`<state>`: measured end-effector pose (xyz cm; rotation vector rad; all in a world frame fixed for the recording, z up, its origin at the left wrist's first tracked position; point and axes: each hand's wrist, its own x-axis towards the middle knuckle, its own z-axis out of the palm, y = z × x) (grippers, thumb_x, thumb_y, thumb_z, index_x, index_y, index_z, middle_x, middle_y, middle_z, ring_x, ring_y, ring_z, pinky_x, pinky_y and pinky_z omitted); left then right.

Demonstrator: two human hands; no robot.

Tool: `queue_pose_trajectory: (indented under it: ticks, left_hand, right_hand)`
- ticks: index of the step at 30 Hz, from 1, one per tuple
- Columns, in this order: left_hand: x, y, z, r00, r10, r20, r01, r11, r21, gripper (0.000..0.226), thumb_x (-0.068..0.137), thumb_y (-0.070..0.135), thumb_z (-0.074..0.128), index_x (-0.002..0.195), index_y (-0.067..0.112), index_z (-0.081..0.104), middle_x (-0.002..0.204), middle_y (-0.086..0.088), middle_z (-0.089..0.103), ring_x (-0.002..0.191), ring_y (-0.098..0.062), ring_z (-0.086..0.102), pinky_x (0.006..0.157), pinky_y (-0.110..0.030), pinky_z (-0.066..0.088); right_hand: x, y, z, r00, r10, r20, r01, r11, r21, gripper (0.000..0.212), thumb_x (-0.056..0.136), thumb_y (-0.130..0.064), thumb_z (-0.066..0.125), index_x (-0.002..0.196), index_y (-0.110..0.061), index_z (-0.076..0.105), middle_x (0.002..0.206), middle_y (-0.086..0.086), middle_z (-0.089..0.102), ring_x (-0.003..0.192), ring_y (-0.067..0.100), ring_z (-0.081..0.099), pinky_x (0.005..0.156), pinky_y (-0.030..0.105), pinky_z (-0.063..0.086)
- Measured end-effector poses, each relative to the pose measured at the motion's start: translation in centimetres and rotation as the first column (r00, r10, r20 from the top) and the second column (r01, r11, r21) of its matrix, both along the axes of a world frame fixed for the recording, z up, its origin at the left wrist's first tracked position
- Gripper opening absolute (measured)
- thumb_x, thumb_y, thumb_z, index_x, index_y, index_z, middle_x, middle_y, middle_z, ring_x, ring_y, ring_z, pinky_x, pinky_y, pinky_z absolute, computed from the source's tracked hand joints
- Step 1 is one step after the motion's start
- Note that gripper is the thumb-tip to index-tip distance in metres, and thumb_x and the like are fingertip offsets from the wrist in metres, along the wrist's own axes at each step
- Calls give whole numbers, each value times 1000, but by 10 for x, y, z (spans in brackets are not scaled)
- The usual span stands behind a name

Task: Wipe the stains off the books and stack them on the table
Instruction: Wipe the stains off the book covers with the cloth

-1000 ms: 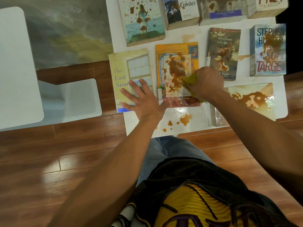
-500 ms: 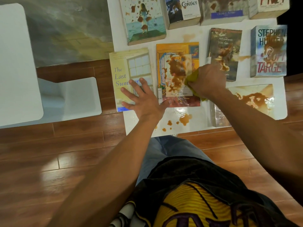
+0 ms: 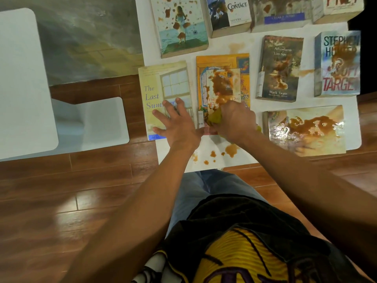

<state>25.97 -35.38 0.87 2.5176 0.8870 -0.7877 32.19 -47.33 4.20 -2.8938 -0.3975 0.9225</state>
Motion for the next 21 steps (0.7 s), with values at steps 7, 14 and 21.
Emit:
queue_pose_trajectory:
  ticks: [7, 14, 21]
  left_hand:
    - [4, 3, 4, 999, -11, -36, 11, 1000, 1, 120, 77, 63, 76, 158, 21, -2, 165, -15, -8, 149, -50, -8, 112, -72, 20]
    - [4, 2, 7, 999, 0, -38, 0, 1000, 4, 123, 75, 61, 79, 158, 20, -2, 165, -14, -8, 149, -50, -7, 112, -71, 22]
    - [5, 0, 6, 999, -17, -34, 18, 1000, 21, 121, 77, 65, 74, 158, 20, -2, 165, -15, -8, 149, -50, -7, 112, -71, 22]
  right_hand:
    - [6, -29, 3, 998, 23, 52, -18, 995, -100, 26, 89, -38, 67, 85, -16, 53, 84, 6, 56, 81, 31, 61, 66, 34, 43]
    - [-8, 6, -4, 999, 43, 19, -43, 999, -16, 30, 86, -41, 73, 89, -18, 54, 85, 5, 60, 74, 24, 56, 65, 32, 46]
    - [4, -38, -1, 998, -41, 56, 46, 994, -103, 37, 87, -51, 67, 85, -16, 55, 88, 8, 62, 82, 30, 63, 65, 34, 46]
